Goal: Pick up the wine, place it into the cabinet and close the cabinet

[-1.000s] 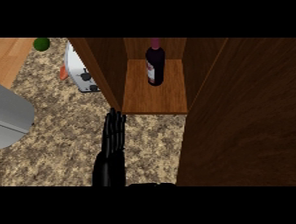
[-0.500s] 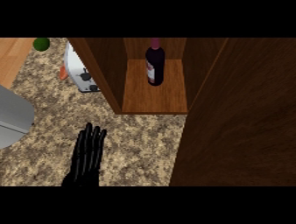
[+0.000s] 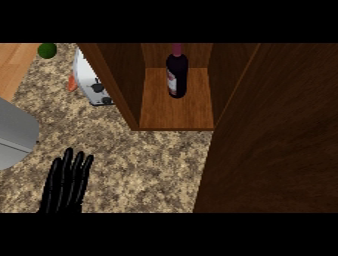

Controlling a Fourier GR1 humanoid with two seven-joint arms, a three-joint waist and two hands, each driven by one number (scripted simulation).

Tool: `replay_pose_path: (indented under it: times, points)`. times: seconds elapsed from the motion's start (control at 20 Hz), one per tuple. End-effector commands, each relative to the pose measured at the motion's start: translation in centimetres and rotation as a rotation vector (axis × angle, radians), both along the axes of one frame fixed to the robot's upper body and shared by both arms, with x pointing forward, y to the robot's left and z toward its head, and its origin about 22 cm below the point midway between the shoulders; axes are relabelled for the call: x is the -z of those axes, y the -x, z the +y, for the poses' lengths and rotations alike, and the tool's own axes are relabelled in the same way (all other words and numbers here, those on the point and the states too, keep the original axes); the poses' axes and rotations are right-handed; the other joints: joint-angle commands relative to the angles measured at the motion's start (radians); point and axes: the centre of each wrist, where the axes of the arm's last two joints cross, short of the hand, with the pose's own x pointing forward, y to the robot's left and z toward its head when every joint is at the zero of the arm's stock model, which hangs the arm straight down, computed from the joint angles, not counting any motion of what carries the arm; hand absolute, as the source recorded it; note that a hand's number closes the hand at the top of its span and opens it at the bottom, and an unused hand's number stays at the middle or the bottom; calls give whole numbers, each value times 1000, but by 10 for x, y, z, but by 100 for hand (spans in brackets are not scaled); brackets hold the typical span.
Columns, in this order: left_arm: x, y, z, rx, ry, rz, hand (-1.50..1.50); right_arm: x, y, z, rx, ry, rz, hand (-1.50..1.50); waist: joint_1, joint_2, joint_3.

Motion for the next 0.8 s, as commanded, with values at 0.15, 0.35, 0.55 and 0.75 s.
replay_pose_path:
  times: [0.15,0.35,0.55,0.75]
  points:
    - [-15,-4,33,-46,10,-23,-150,-2,27,8,-166,-112,89,150,-3,1,0]
    - [-23,6,60,-59,26,-49,-150,5,30,24,-280,-69,77,150,8,-2,0]
    - [-27,-6,82,-97,17,-37,-150,-15,51,35,-362,-33,35,150,-2,-2,-1]
    - [-25,9,105,-97,1,-25,-150,-15,52,63,-390,-62,39,150,9,-4,-2]
